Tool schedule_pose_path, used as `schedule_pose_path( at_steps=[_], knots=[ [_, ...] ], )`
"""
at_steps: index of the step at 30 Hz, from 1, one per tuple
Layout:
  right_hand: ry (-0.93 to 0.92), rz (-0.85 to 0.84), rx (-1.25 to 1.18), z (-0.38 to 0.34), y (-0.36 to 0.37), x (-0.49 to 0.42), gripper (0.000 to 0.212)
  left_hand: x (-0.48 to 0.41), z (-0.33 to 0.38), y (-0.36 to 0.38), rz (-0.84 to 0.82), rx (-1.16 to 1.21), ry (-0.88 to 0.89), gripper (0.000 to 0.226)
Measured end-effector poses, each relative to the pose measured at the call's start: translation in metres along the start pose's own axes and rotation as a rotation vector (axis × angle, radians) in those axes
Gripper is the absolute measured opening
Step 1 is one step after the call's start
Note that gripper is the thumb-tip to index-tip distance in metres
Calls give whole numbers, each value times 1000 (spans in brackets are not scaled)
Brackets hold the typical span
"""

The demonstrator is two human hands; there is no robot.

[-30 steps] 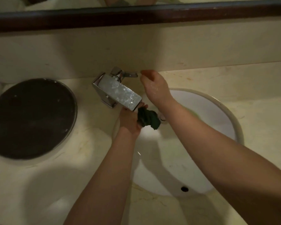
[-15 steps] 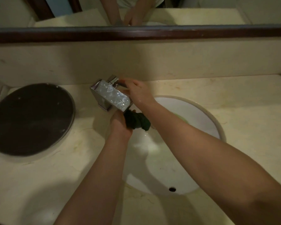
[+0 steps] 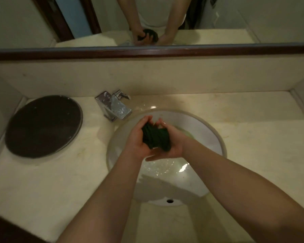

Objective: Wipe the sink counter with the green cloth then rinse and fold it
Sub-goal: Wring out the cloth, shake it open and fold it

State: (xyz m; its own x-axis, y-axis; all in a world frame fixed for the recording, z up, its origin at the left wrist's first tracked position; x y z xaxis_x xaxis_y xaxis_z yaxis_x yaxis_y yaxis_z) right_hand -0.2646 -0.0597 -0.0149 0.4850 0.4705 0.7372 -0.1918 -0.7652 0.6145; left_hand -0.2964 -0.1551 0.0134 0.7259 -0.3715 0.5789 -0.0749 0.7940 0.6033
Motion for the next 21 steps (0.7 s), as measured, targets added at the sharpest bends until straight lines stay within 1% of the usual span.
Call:
schedule_pose_path(
  at_steps=[1, 2, 3, 5, 6, 7, 8, 9, 10, 11, 12, 13, 15, 16, 17, 19, 21],
  knots=[
    [-13, -70, 1, -2, 4, 8, 80, 4, 2, 7, -22, -18, 35, 16],
    [-35, -106, 5, -4, 6, 14, 81, 8, 5, 13, -36, -52, 72, 16],
    [-57, -123, 18, -7, 8, 22, 76, 11, 8, 17, -37, -96, 106, 17],
    [-64, -156, 53, -14, 11, 39, 56, 18, 14, 26, -53, -202, 160, 26],
    [-45, -199, 84, -16, 15, 48, 49, 23, 16, 32, -63, -265, 188, 29],
    [-18, -260, 129, -18, 19, 56, 48, 28, 20, 39, -62, -323, 231, 28],
    [7, -311, 173, -19, 22, 61, 55, 31, 22, 45, -59, -358, 258, 27],
    [30, -331, 241, -20, 23, 64, 66, 33, 23, 49, -43, -391, 271, 24],
    [42, -338, 338, -22, 23, 66, 72, 36, 25, 53, -35, -430, 290, 22],
    [50, -331, 444, -25, 24, 68, 70, 38, 28, 58, -37, -474, 317, 19],
    [49, -299, 543, -27, 25, 70, 63, 39, 31, 63, -51, -501, 350, 17],
    [44, -245, 626, -30, 28, 76, 50, 41, 33, 67, -66, -500, 362, 18],
    [31, -133, 793, -34, 35, 88, 13, 44, 33, 74, -68, -479, 340, 30],
    [12, -77, 896, -35, 39, 94, 6, 45, 32, 77, -40, -467, 332, 37],
    [-11, -14, 980, -37, 43, 98, 14, 45, 32, 78, 7, -454, 323, 43],
    [-40, 93, 1058, -35, 49, 100, 24, 43, 31, 78, 77, -419, 282, 47],
    [-61, 191, 1115, -33, 53, 100, 23, 41, 31, 77, 139, -414, 265, 47]
  ],
)
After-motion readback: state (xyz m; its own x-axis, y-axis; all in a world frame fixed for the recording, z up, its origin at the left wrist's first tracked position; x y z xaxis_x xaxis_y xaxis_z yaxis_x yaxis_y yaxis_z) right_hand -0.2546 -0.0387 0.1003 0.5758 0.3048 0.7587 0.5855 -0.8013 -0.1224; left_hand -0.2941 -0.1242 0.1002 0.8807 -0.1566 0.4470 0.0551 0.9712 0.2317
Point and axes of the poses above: each hand's wrist, its own x-axis away from the middle knuckle, its own y-axis out of the palm, z = x × y, the point moved 4 cm from there along -x, towards the middle knuckle, and after that the axes turned 3 degrees about y, right-handed, at the moved point
